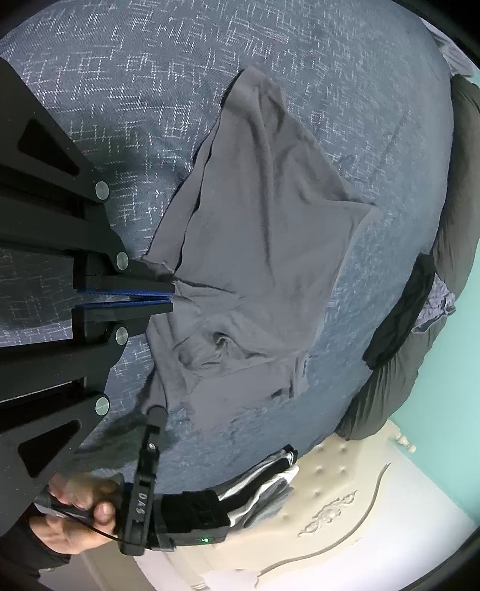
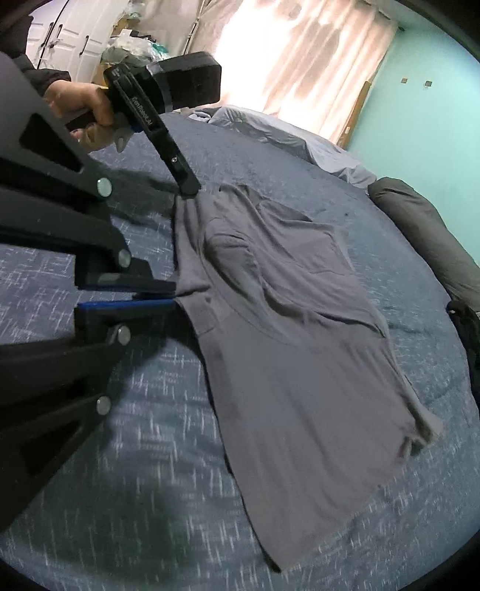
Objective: Fold clothes
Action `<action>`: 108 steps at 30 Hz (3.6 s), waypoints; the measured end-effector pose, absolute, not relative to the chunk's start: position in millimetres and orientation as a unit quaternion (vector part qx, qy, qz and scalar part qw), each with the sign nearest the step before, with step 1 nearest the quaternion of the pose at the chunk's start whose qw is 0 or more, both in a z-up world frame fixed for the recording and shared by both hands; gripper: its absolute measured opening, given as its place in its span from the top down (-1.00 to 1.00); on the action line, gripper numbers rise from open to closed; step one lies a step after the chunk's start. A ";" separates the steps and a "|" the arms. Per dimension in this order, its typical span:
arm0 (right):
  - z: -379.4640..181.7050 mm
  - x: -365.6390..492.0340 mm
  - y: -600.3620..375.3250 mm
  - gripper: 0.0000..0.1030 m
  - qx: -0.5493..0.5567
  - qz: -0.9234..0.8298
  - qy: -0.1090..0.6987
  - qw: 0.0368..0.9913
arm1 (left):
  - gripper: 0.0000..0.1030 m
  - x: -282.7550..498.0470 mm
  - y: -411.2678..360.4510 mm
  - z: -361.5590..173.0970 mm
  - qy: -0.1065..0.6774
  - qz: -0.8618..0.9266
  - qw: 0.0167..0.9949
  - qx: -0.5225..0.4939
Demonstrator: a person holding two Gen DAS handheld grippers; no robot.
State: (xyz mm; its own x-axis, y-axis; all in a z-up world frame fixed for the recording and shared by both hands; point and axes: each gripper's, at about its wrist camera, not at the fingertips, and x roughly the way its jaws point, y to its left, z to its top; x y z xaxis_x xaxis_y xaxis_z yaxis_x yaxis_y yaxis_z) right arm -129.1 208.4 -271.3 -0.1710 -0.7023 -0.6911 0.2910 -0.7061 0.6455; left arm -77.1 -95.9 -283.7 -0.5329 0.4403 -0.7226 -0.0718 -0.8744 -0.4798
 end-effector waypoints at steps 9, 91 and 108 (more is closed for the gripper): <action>-280.4 -128.3 215.6 0.95 0.571 -0.733 -0.176 0.324 | 0.96 -77.3 -94.7 -302.4 -0.208 0.838 0.148 -0.482; -255.2 -238.2 291.4 0.35 0.441 -0.823 -0.297 0.202 | 0.64 -227.5 -171.9 -280.6 -0.195 0.891 0.029 -0.410; -277.6 -260.0 295.1 0.35 0.461 -0.805 -0.321 0.191 | 1.00 -248.8 -164.3 -300.6 -0.180 0.884 0.030 -0.430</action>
State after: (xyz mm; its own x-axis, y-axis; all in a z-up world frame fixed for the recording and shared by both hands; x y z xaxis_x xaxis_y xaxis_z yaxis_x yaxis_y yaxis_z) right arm -260.0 295.1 -277.6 -0.5021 -0.6036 -0.6193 0.0125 -0.7211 0.6927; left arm -248.8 -164.3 -300.6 -0.6292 0.2088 -0.7487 0.1012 -0.9330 -0.3452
